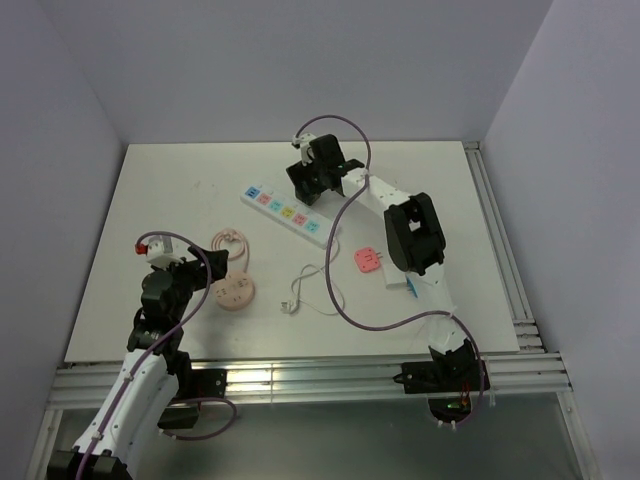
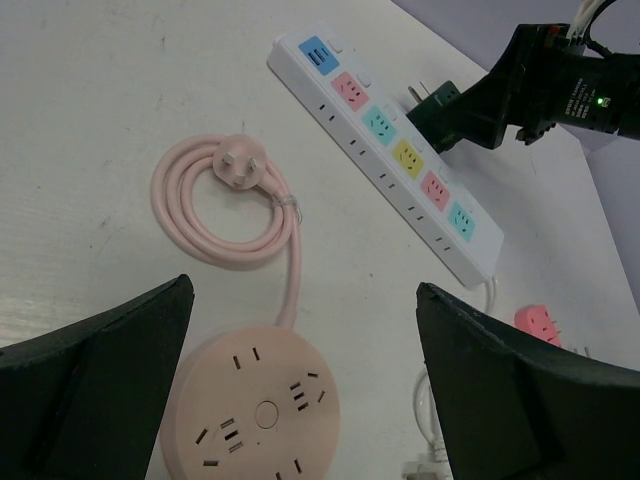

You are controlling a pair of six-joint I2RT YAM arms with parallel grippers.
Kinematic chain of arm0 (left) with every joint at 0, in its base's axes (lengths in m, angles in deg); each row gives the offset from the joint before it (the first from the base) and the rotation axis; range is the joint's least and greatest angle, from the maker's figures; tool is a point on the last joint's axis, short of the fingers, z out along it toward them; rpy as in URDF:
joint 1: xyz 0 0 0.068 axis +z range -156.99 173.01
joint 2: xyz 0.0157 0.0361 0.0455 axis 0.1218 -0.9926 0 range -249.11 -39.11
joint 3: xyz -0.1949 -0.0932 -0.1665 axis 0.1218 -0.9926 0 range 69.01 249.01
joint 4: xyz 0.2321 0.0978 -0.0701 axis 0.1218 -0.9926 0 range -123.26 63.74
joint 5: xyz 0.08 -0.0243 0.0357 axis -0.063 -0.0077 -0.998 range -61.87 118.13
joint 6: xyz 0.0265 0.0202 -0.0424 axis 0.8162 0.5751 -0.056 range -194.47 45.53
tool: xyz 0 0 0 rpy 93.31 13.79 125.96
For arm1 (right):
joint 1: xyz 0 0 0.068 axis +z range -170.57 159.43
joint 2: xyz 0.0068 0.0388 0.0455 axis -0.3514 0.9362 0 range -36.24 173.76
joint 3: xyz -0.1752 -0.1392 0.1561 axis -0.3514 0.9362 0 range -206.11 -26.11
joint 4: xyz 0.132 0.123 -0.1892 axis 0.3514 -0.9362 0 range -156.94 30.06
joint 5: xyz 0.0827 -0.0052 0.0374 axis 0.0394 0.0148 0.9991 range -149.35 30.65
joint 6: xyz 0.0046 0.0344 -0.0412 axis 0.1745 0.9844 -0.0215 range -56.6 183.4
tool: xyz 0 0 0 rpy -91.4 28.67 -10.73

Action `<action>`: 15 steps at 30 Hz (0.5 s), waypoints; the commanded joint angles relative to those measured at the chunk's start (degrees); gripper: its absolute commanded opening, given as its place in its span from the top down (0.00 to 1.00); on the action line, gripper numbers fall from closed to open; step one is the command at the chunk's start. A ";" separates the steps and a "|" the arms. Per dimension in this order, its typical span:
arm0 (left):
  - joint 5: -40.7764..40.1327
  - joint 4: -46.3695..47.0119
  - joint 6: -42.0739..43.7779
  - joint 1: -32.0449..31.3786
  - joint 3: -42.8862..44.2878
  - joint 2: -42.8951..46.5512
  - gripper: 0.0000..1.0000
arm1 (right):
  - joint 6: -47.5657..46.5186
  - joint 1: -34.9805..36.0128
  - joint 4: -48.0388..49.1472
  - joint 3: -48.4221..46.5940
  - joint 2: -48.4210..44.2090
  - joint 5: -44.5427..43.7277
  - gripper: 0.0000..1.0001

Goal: Insert the plug

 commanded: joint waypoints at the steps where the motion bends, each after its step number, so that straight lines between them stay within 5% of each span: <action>1: 0.42 2.72 0.72 -0.03 1.88 -0.21 0.01 | -2.64 0.27 -2.10 -4.82 1.19 2.41 0.13; 8: 0.68 2.89 0.81 -0.03 2.32 -1.44 0.02 | -4.14 0.27 -3.68 -5.52 1.62 5.75 0.41; 10: 0.68 2.63 0.81 -0.03 2.32 -1.53 0.02 | -4.49 0.36 -4.65 -6.23 1.80 6.55 0.57; 15: 0.77 2.89 0.90 -0.03 2.06 -1.00 0.02 | -3.44 0.45 1.92 4.54 -6.78 6.20 0.63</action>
